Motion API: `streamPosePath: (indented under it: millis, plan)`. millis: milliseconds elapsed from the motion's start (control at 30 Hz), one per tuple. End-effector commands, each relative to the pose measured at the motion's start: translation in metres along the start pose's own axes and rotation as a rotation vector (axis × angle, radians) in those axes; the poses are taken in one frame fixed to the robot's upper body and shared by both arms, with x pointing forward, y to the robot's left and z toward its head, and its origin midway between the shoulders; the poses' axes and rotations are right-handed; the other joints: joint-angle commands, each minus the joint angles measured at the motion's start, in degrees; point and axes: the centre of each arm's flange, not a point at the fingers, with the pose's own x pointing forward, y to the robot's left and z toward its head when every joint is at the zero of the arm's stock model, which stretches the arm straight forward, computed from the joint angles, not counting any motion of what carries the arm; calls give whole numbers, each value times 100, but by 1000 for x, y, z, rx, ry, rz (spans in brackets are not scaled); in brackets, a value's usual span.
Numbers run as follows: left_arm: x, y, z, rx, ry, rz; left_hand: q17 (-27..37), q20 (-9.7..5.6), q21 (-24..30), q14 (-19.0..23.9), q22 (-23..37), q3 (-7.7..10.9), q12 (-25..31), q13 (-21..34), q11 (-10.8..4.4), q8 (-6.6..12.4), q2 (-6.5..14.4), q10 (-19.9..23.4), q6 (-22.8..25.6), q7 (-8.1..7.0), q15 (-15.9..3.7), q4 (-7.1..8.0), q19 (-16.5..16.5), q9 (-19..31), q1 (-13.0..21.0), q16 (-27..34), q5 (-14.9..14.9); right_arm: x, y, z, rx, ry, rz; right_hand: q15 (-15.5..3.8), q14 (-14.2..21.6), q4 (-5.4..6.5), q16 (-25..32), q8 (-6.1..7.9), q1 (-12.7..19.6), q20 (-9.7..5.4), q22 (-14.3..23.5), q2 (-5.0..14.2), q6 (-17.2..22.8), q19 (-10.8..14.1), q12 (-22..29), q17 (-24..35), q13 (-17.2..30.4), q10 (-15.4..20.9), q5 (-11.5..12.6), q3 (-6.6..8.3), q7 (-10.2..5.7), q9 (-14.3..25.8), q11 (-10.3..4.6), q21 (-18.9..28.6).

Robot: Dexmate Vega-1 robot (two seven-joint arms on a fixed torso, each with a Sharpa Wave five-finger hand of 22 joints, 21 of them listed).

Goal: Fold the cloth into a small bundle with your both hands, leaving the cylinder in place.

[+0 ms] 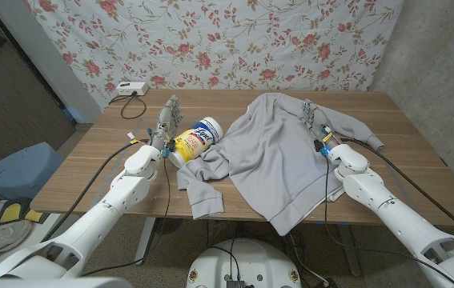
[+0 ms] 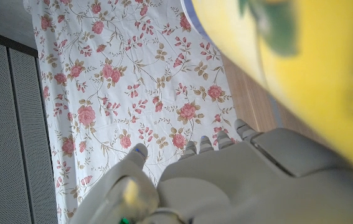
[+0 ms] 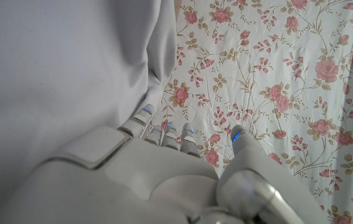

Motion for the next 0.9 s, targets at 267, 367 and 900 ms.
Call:
streamPosePath:
  millis: [267, 367, 900]
  plan:
    - [3, -18, 14, 37, 11, 16, 31, 5, 17, -1174, 12, 38, 32, 5, -12, 45, 256, -1049, -876, -53, 7, -16, -686, 7, -7, 32, 31, 18, -10, 15, -183, 3, 42, 72, -57, -67, 22, 26, 98, 20, 22, -37, 19, 21, 23, 1, 9, -18, 36, 39, -5, 26, 74, 27]
    - [6, -19, 15, 39, 13, 18, 31, 18, 11, -1171, 12, 36, 33, 5, 22, 54, 252, -1048, -849, -63, 14, -18, -690, 7, -6, 32, 30, 19, -9, 17, -239, 13, 47, 99, -48, -96, 26, 27, 128, 47, 21, -51, 16, 7, 26, 0, 8, -12, 37, 42, -6, 25, 92, 21]
    - [9, -23, 23, 77, 15, 18, 25, 123, 16, -962, 8, 27, 147, 13, 99, 117, 211, -700, -547, -77, 115, -55, -577, 18, 23, 80, 21, 27, 10, 23, -458, 48, 105, 185, -9, -280, 38, 62, 329, 115, 16, -124, 70, 8, 55, -3, 9, 77, 36, 70, -47, 29, 206, 22]
